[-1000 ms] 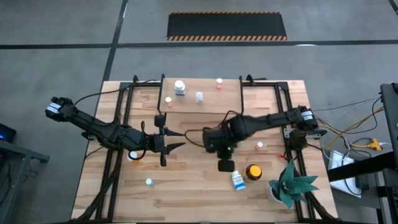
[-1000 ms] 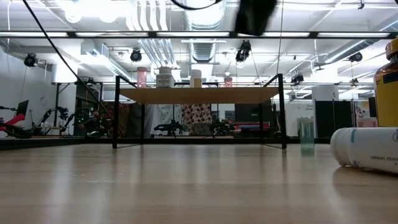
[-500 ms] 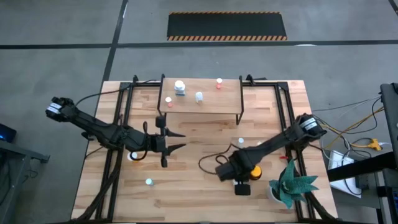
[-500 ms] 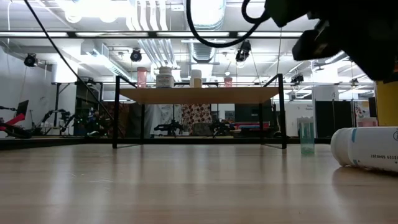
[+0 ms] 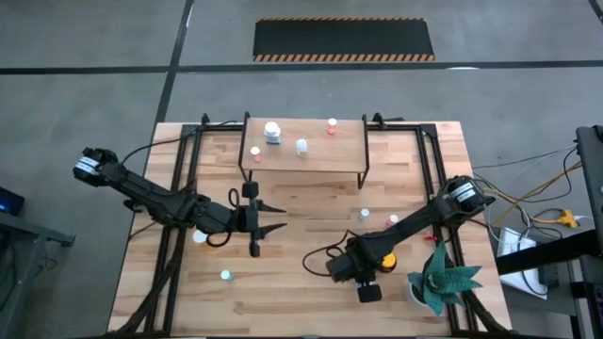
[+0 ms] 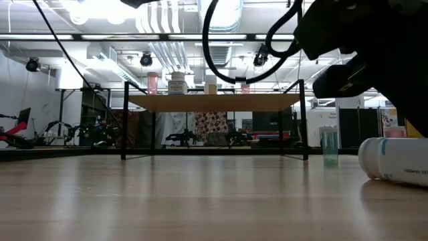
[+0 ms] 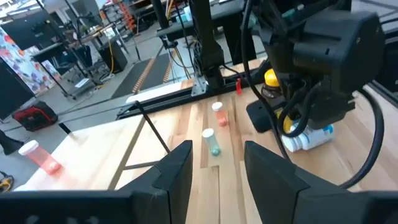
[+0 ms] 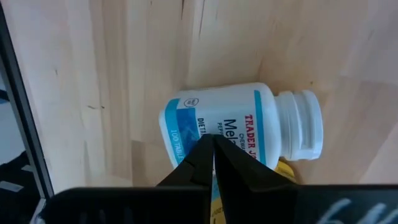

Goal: Pick and place medicine bottles onto shelf by color
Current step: Put the white and blue blue pill bottle on the shelf

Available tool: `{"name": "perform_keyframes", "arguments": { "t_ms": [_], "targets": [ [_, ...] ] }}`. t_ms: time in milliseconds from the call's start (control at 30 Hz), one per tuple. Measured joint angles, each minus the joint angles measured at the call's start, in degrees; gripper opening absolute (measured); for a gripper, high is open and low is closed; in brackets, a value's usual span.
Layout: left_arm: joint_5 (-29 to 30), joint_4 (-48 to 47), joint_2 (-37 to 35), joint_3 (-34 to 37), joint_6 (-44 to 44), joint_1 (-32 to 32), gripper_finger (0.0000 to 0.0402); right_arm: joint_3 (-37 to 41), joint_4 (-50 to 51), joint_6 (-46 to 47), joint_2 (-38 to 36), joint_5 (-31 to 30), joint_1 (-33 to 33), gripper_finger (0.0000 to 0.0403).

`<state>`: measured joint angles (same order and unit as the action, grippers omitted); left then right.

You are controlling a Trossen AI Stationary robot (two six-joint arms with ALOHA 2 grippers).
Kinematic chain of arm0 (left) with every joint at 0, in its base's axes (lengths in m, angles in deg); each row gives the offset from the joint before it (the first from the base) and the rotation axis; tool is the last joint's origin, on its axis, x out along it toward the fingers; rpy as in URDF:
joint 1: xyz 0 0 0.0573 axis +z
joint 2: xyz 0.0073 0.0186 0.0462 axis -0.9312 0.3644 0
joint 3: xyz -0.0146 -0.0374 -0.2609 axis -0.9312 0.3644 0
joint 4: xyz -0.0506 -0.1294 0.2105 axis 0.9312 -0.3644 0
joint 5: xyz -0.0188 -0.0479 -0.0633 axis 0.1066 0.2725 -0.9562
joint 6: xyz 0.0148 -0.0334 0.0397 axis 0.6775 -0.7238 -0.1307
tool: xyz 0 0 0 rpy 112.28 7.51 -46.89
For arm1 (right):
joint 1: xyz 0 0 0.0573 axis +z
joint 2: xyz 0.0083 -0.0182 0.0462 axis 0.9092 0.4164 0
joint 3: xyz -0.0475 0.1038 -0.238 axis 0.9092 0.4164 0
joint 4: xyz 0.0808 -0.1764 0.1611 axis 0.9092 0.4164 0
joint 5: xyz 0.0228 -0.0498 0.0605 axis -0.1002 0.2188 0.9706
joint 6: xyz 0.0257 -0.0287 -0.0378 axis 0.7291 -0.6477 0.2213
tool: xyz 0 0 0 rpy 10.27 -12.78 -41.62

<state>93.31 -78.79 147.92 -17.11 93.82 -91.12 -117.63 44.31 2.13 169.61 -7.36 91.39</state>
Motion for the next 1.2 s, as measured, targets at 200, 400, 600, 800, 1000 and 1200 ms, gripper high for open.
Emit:
{"name": "perform_keyframes", "arguments": {
  "t_ms": [200,400,600,800,1000,1200],
  "targets": [
    [-0.15,0.10,0.00,-0.07,-0.13,-0.69,0.0128,-0.02,-0.12,-1.16,0.14,0.76,-0.04,0.0008],
    [-0.13,0.50,-0.02,-0.18,-0.11,-0.78,0.0128,0.03,-0.75,-1.39,0.20,1.04,0.00,0.0008],
    [-0.11,0.79,-0.02,-0.27,-0.11,-0.78,0.0128,-0.02,-8.29,-0.61,0.31,-14.28,-0.36,0.0008],
    [-0.11,1.42,-0.02,-0.22,-0.11,-0.82,0.0128,0.18,-10.75,-4.33,-2.45,-19.07,-1.35,0.0008],
    [0.15,1.53,-0.04,-0.23,-0.09,-0.82,0.0128,-0.02,-7.30,-14.37,-6.20,-17.83,-1.25,0.0016],
    [0.17,1.51,-0.04,-0.17,-0.06,-0.82,0.0128,0.21,-6.22,-18.86,-6.06,-17.56,-2.65,0.0098]
  ]
}}
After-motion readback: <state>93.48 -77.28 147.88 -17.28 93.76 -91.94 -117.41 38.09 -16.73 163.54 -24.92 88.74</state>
